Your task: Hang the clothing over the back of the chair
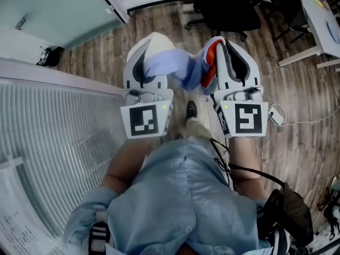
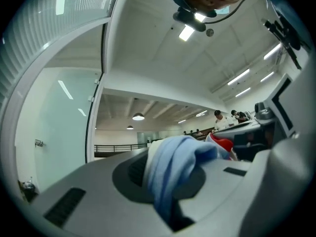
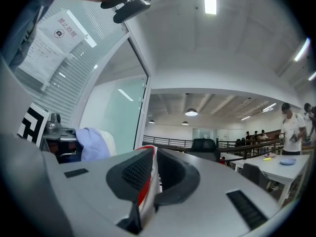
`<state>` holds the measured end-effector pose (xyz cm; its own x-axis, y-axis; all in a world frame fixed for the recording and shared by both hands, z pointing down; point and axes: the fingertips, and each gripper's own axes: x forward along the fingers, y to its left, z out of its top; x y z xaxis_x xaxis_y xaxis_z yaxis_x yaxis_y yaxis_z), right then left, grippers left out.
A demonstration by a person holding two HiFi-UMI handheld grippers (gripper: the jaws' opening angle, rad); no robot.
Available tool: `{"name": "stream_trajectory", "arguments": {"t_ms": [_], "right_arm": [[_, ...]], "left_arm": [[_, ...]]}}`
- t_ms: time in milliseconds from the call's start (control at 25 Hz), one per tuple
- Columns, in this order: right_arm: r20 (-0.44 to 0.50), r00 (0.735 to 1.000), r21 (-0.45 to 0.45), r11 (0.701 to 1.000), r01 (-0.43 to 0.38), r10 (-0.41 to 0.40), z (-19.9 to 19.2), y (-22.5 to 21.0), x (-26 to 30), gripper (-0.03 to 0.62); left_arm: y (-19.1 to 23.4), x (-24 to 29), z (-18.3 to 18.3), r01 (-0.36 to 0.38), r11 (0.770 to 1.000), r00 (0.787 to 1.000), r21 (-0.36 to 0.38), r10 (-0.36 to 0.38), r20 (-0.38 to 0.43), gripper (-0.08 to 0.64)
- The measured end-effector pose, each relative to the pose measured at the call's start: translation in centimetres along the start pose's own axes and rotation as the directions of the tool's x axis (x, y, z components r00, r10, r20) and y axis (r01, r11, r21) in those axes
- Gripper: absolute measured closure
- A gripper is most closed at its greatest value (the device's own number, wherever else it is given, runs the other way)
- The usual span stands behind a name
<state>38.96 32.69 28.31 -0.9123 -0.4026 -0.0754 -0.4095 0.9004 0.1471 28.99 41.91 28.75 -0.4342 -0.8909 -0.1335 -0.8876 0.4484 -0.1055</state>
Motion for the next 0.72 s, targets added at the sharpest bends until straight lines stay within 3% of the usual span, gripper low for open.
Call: {"name": "stream_trajectory", "arguments": {"t_ms": [320, 720], "right_arm": [[0.033, 0.994, 0.011, 0.995, -0.103, 0.103, 0.5, -4.1, 9.9, 0.563], [0.029, 0.991, -0.004, 0.992, -0.128, 0.128, -1.1, -5.6, 21.0, 0.563]], "left_arm": [[1.5, 10.5, 0.7, -0.047, 0.996, 0.998, 0.079, 0.044, 0.035, 0.534], [7.2, 18.3, -1.6, -0.087, 0.995, 0.996, 0.046, 0.085, 0.034, 0.534]]}}
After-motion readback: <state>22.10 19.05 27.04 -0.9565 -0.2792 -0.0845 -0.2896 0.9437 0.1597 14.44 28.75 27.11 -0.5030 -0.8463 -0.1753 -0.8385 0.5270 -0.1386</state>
